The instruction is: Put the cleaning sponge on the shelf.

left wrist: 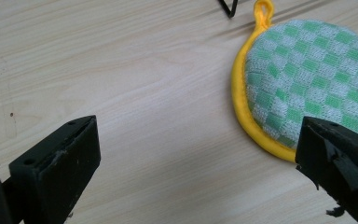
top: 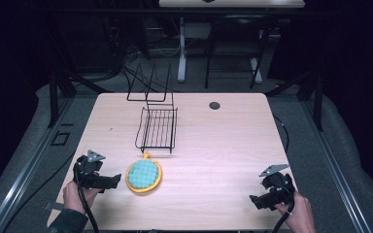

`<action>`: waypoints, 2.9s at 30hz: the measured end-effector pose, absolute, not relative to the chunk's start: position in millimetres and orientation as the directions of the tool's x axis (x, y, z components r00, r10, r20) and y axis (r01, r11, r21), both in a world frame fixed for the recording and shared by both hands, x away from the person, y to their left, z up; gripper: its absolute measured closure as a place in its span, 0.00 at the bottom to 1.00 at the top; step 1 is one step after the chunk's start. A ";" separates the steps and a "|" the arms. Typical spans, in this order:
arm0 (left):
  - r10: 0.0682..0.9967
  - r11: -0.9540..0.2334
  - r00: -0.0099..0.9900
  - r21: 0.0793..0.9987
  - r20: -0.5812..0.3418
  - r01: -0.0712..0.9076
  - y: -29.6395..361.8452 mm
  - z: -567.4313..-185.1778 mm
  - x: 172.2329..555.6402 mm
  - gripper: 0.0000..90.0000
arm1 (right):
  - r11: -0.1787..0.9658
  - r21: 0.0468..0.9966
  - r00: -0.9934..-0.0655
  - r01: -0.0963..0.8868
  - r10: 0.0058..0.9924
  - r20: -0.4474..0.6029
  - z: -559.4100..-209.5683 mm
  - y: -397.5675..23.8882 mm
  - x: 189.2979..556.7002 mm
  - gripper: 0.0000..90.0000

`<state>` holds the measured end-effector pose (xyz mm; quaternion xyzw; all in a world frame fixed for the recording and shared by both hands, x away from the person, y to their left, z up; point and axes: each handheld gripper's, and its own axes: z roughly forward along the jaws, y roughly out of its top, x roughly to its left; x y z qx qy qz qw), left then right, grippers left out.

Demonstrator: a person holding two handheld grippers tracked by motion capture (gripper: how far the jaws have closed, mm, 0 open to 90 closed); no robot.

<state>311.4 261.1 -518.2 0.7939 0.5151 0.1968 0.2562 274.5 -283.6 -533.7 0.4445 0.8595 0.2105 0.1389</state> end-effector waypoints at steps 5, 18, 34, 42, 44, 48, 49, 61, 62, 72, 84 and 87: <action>0.920 -0.340 0.389 0.605 0.054 0.721 266.6 -522.0 313.1 0.00 | 0.518 0.482 -0.566 0.706 0.823 -0.054 -534.0 -283.7 274.5 0.03; 0.934 -0.313 0.354 0.604 0.054 0.733 277.3 -522.2 313.9 0.00 | 0.520 0.482 -0.564 0.705 0.824 -0.064 -533.7 -284.5 274.0 0.03; 0.935 -0.311 0.350 0.603 0.056 0.735 280.1 -522.4 314.2 0.00 | 0.522 0.487 -0.565 0.701 0.822 -0.067 -534.0 -283.8 273.8 0.04; 0.934 -0.313 0.353 0.602 0.056 0.734 279.9 -522.3 314.4 0.00 | 0.523 0.481 -0.566 0.703 0.822 -0.067 -533.6 -283.9 273.7 0.04; 0.934 -0.312 0.352 0.603 0.055 0.734 279.9 -522.1 314.2 0.00 | 0.523 0.481 -0.566 0.703 0.822 -0.067 -533.7 -283.8 273.7 0.04; 0.934 -0.312 0.352 0.603 0.055 0.734 280.0 -522.1 314.4 0.00 | 0.523 0.478 -0.566 0.705 0.822 -0.065 -533.6 -283.9 273.8 0.04; 0.934 -0.312 0.352 0.603 0.055 0.734 279.9 -521.9 314.3 0.00 | 0.523 0.481 -0.565 0.704 0.822 -0.066 -533.8 -283.8 273.8 0.04; 0.935 -0.310 0.349 0.604 0.056 0.734 280.2 -521.4 314.4 0.00 | 0.525 0.478 -0.568 0.704 0.821 -0.066 -533.7 -284.2 274.1 0.04; 0.935 -0.311 0.349 0.604 0.057 0.734 280.2 -521.3 314.5 0.00 | 0.525 0.479 -0.567 0.704 0.821 -0.066 -533.7 -284.3 274.1 0.04; 0.933 -0.316 0.354 0.600 0.059 0.735 280.2 -521.4 314.9 0.00 | 0.524 0.479 -0.568 0.704 0.821 -0.064 -534.3 -284.2 274.5 0.04; 0.935 -0.301 0.353 0.615 0.039 0.729 275.1 -518.3 313.9 0.00 | 0.522 0.485 -0.567 0.702 0.821 -0.064 -533.2 -283.5 273.1 0.04; 0.924 -0.310 0.382 0.620 0.017 0.721 264.9 -517.7 315.5 0.00 | 0.526 0.481 -0.569 0.702 0.820 -0.067 -533.3 -282.9 273.6 0.04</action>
